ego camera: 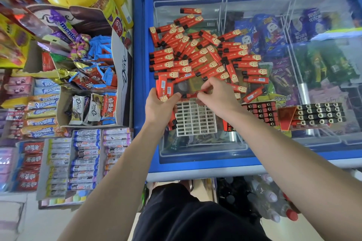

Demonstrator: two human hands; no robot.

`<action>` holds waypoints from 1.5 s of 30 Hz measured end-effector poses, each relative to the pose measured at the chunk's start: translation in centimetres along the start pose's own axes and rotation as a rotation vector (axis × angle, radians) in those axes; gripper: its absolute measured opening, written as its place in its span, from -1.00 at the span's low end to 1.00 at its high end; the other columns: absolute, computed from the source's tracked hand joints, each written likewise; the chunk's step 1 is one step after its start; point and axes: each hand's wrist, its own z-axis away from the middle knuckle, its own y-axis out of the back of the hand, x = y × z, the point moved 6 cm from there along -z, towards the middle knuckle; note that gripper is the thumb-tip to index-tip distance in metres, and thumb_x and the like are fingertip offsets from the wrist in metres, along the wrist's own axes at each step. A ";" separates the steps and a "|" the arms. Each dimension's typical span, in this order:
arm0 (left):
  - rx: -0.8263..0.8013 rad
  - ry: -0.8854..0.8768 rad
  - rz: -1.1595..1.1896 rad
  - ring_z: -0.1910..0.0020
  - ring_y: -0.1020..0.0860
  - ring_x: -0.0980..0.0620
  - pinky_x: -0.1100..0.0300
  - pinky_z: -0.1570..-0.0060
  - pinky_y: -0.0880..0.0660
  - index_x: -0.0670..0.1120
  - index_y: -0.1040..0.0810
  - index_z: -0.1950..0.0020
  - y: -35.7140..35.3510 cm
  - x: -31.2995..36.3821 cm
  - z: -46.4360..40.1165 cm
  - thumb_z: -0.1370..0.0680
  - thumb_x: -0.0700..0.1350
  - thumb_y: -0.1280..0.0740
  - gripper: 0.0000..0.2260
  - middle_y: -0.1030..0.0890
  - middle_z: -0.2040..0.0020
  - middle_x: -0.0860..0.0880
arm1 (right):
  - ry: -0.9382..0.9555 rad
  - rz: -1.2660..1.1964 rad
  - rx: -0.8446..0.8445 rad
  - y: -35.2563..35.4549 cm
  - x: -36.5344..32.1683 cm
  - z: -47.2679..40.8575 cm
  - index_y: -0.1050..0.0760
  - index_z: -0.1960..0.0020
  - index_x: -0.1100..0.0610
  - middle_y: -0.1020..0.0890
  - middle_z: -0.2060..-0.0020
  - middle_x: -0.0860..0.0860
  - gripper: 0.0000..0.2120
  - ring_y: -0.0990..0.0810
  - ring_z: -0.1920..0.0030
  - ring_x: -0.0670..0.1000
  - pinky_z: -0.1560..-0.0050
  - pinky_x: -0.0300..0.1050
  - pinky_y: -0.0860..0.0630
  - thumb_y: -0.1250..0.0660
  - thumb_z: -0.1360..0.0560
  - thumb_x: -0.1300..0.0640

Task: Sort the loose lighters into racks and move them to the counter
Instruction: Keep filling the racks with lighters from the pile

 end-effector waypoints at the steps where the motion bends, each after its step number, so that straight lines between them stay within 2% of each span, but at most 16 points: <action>1: 0.001 -0.002 -0.003 0.33 -0.62 0.04 -0.13 0.15 -0.67 -0.14 -0.53 -0.13 0.0 0.0 0.0 -0.53 -0.06 -0.53 -0.71 -0.63 0.24 -0.02 | -0.005 -0.005 -0.014 -0.2 0.1 0.1 -0.53 0.02 0.10 -0.70 0.12 0.02 -0.92 -0.71 0.09 0.05 0.00 0.06 -0.63 -0.41 -0.51 0.16; 4: 0.000 -0.003 -0.004 0.32 -0.62 0.05 -0.11 0.14 -0.67 -0.13 -0.54 -0.12 0.0 0.0 0.0 -0.53 -0.06 -0.53 -0.72 -0.64 0.24 -0.02 | 0.018 -0.002 -0.011 -0.3 0.2 0.5 -0.56 0.01 0.12 -0.68 0.10 -0.02 -0.89 -0.67 0.05 0.01 0.04 -0.15 -0.57 -0.44 -0.49 0.16; 5: 0.000 -0.001 -0.004 0.32 -0.62 0.06 -0.09 0.14 -0.67 -0.12 -0.54 -0.12 0.0 0.0 0.1 -0.53 -0.06 -0.53 -0.72 -0.64 0.23 -0.01 | 0.035 -0.003 0.006 -0.2 0.2 0.6 -0.57 0.02 0.12 -0.67 0.10 -0.02 -0.91 -0.66 0.05 0.01 0.05 -0.16 -0.56 -0.44 -0.49 0.16; 8: -0.008 0.004 -0.005 0.32 -0.63 0.08 -0.06 0.13 -0.68 -0.09 -0.54 -0.11 0.0 0.0 0.1 -0.53 -0.05 -0.53 -0.74 -0.65 0.20 -0.02 | 0.089 -0.056 0.066 0.3 0.3 0.8 -0.53 0.13 0.12 -0.68 0.18 0.03 -0.90 -0.71 0.13 0.07 0.03 0.14 -0.63 -0.41 -0.53 0.14; 9: -0.010 0.004 -0.004 0.31 -0.63 0.08 -0.06 0.13 -0.68 -0.09 -0.54 -0.11 0.0 0.0 0.1 -0.53 -0.05 -0.53 -0.74 -0.65 0.19 -0.02 | 0.101 -0.054 0.083 0.5 0.3 0.8 -0.53 0.15 0.14 -0.68 0.21 0.05 -0.87 -0.72 0.16 0.09 0.04 0.18 -0.63 -0.40 -0.55 0.13; 15: -0.002 0.011 0.005 0.32 -0.62 0.08 -0.08 0.11 -0.68 -0.12 -0.54 -0.12 0.0 -0.1 0.2 -0.53 -0.06 -0.53 -0.72 -0.64 0.23 0.00 | 0.175 -0.028 0.091 0.7 -0.6 1.0 -0.60 0.11 0.10 -0.69 0.28 -0.04 -0.90 -0.70 0.23 0.02 0.07 0.12 -0.64 -0.39 -0.59 0.16; 18: -0.002 0.002 0.005 0.32 -0.62 0.10 -0.07 0.11 -0.68 -0.12 -0.54 -0.12 0.0 0.1 0.2 -0.53 -0.06 -0.53 -0.72 -0.63 0.24 0.02 | 0.164 -0.021 0.081 0.5 -0.7 0.9 -0.62 0.02 0.10 -0.67 0.21 -0.12 -0.94 -0.69 0.21 0.03 0.08 0.06 -0.64 -0.37 -0.59 0.20; 20: -0.002 -0.004 0.000 0.35 -0.60 0.13 -0.06 0.12 -0.68 -0.11 -0.54 -0.12 0.0 0.1 0.2 -0.54 -0.06 -0.53 -0.74 -0.62 0.26 0.04 | 0.156 0.000 0.085 0.5 -0.5 0.9 -0.61 -0.05 0.10 -0.64 0.14 -0.14 -0.89 -0.66 0.14 -0.05 0.02 -0.05 -0.63 -0.35 -0.59 0.24; 24: -0.012 0.011 0.011 0.32 -0.61 0.08 -0.10 0.09 -0.68 -0.11 -0.53 -0.11 0.0 0.0 0.2 -0.53 -0.05 -0.53 -0.73 -0.63 0.24 0.00 | 0.187 0.106 0.080 0.8 -0.2 1.0 -0.58 -0.17 0.12 -0.66 -0.02 -0.02 -0.78 -0.64 0.04 -0.01 -0.04 -0.16 -0.57 -0.29 -0.60 0.33; 29: -0.022 0.001 0.012 0.32 -0.61 0.06 -0.12 0.09 -0.68 -0.06 -0.53 -0.05 -0.1 0.1 0.1 -0.53 -0.06 -0.53 -0.78 -0.63 0.24 0.00 | 0.277 0.181 0.097 0.9 -0.9 0.9 -0.59 -0.23 0.17 -0.69 -0.12 0.06 -0.72 -0.65 -0.14 0.05 -0.21 0.00 -0.58 -0.30 -0.59 0.37; 31: -0.023 -0.007 0.011 0.32 -0.62 0.06 -0.13 0.08 -0.68 -0.05 -0.53 -0.03 -0.1 0.2 0.1 -0.53 -0.07 -0.53 -0.78 -0.63 0.26 0.02 | 0.286 0.177 0.103 0.9 -1.1 0.9 -0.60 -0.22 0.17 -0.69 -0.10 0.05 -0.74 -0.66 -0.12 0.05 -0.19 0.01 -0.60 -0.31 -0.58 0.36; 33: -0.022 -0.007 0.015 0.33 -0.61 0.05 -0.14 0.09 -0.68 -0.05 -0.53 -0.03 -0.1 0.2 0.0 -0.52 -0.07 -0.53 -0.78 -0.63 0.28 0.03 | 0.289 0.154 0.121 1.0 -1.2 0.8 -0.62 -0.17 0.17 -0.69 -0.02 0.03 -0.79 -0.67 0.00 0.02 -0.10 -0.01 -0.63 -0.33 -0.58 0.33; 37: -0.027 -0.005 0.026 0.33 -0.60 0.05 -0.14 0.09 -0.68 -0.04 -0.52 -0.02 -0.2 0.2 0.1 -0.53 -0.07 -0.53 -0.79 -0.63 0.27 0.01 | 0.185 0.067 0.165 1.1 -0.5 0.4 -0.61 -0.06 0.17 -0.65 0.13 -0.03 -0.91 -0.63 0.14 -0.10 0.01 -0.14 -0.62 -0.38 -0.57 0.26; 40: -0.030 -0.007 0.030 0.33 -0.62 0.07 -0.11 0.08 -0.68 -0.02 -0.52 -0.02 -0.2 0.1 0.1 -0.53 -0.07 -0.53 -0.79 -0.63 0.25 0.01 | 0.131 0.055 0.188 1.3 0.0 0.2 -0.57 0.02 0.18 -0.65 0.17 0.03 -0.95 -0.64 0.15 0.01 0.06 -0.06 -0.60 -0.41 -0.55 0.20; 45: -0.027 -0.005 0.031 0.32 -0.62 0.07 -0.08 0.09 -0.69 -0.03 -0.53 -0.03 -0.2 0.1 0.1 -0.53 -0.06 -0.53 -0.79 -0.64 0.22 -0.01 | 0.107 0.037 0.139 0.8 0.0 0.2 -0.50 0.15 0.19 -0.65 0.25 0.10 -0.82 -0.67 0.19 0.11 0.11 0.06 -0.59 -0.43 -0.55 0.14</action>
